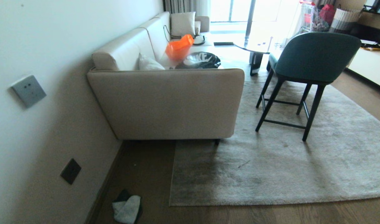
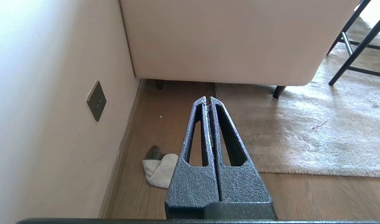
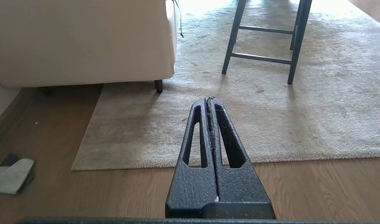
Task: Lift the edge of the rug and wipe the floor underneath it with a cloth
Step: Pick up the rag
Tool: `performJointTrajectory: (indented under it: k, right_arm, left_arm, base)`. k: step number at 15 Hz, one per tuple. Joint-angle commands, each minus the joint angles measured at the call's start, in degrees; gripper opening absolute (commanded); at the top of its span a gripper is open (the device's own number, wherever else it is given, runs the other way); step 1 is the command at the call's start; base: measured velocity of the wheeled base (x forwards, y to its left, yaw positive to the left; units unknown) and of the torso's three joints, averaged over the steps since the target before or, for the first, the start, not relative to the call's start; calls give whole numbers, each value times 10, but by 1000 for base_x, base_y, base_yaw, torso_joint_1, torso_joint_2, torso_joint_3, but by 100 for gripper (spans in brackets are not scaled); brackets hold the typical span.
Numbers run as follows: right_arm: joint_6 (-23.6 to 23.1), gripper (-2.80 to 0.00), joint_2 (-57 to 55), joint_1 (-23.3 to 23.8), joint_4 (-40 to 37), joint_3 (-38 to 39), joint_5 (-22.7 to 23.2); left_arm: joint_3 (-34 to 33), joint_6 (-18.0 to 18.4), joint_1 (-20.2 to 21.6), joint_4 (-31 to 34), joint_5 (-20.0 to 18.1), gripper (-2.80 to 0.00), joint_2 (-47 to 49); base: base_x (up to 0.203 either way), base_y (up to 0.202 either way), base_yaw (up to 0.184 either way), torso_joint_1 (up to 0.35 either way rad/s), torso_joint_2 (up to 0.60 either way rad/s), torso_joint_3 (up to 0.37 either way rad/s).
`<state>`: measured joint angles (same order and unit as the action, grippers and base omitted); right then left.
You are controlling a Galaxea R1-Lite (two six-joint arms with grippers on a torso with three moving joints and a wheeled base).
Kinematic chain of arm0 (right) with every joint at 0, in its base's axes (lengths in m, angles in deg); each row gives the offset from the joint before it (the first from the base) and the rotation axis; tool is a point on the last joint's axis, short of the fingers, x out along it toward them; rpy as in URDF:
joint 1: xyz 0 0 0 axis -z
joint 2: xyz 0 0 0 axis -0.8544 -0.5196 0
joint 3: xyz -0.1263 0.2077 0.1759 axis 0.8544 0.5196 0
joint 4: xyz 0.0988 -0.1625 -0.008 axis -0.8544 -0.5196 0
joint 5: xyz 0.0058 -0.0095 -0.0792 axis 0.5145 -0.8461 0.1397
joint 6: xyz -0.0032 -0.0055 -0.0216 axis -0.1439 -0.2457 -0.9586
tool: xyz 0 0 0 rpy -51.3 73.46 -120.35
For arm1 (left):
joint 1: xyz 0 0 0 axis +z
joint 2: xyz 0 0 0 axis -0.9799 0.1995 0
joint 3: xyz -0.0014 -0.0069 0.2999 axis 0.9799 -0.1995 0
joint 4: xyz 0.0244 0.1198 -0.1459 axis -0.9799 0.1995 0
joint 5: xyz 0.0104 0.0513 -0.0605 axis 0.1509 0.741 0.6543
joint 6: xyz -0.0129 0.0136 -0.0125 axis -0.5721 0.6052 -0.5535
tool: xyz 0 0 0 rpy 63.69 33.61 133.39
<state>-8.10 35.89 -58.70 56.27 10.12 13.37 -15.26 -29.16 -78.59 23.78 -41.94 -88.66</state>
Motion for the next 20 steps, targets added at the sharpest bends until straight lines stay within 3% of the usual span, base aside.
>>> performJointTrajectory:
  k: [1, 15, 20]
  right_arm:
    - [0, -280, -1, 0, 0, 0, 0]
    - [0, -280, 0, 0, 0, 0, 0]
    - [0, -280, 0, 0, 0, 0, 0]
  left_arm:
    - [0, 0, 0, 0, 0, -280, 0]
    - [0, 0, 0, 0, 0, -280, 0]
    - [0, 0, 0, 0, 0, -280, 0]
  base:
    - [0, 0, 0, 0, 0, 0]
    - [0, 0, 0, 0, 0, 0]
    - [0, 0, 0, 1, 1, -141]
